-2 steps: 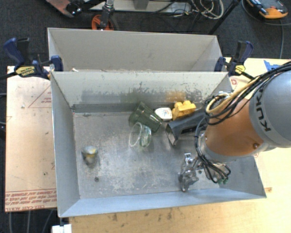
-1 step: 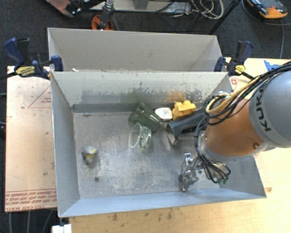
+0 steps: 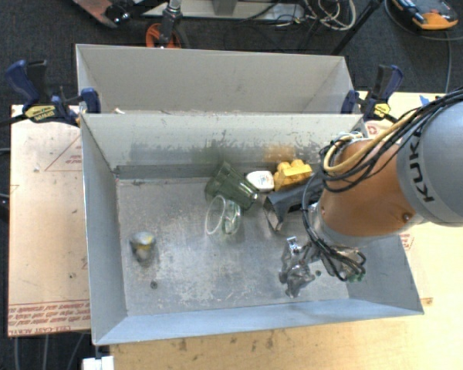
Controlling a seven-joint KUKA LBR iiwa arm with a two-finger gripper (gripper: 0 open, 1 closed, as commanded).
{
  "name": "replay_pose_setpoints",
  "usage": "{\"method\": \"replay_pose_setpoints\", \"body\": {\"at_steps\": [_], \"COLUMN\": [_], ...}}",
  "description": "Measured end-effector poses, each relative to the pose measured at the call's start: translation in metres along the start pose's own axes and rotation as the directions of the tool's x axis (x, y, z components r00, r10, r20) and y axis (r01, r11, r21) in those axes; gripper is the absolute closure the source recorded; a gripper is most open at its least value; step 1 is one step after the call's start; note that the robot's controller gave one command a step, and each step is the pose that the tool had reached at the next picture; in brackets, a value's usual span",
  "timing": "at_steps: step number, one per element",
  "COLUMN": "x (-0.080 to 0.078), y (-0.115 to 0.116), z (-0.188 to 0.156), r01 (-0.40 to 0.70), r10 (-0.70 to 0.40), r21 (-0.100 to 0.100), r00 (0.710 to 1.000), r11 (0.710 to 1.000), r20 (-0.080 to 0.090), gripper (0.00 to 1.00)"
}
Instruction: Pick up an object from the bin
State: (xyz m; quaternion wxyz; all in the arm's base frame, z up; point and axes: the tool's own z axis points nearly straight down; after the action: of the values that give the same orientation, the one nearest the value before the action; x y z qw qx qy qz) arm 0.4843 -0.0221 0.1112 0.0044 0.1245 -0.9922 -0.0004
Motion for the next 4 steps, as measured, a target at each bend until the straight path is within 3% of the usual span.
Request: {"method": "replay_pose_setpoints", "body": {"at_steps": [1, 2, 3, 4], "x": [-0.019, -0.021, -0.042, -0.049], "y": [0.005, 0.032, 0.043, 0.037], "z": [-0.027, -0.012, -0.009, -0.055], "r01": [0.104, -0.14, -0.029, 0.099], "r10": [-0.104, 0.14, 0.029, -0.099], "r21": [0.003, 0.0, 0.0, 0.0], "r00": [0.995, 0.99, 1.0, 0.995], "r11": [0.995, 0.99, 1.0, 0.995], "r20": [0.014, 0.01, 0.009, 0.004], "gripper": [1.0, 1.0, 1.0, 1.0]}}
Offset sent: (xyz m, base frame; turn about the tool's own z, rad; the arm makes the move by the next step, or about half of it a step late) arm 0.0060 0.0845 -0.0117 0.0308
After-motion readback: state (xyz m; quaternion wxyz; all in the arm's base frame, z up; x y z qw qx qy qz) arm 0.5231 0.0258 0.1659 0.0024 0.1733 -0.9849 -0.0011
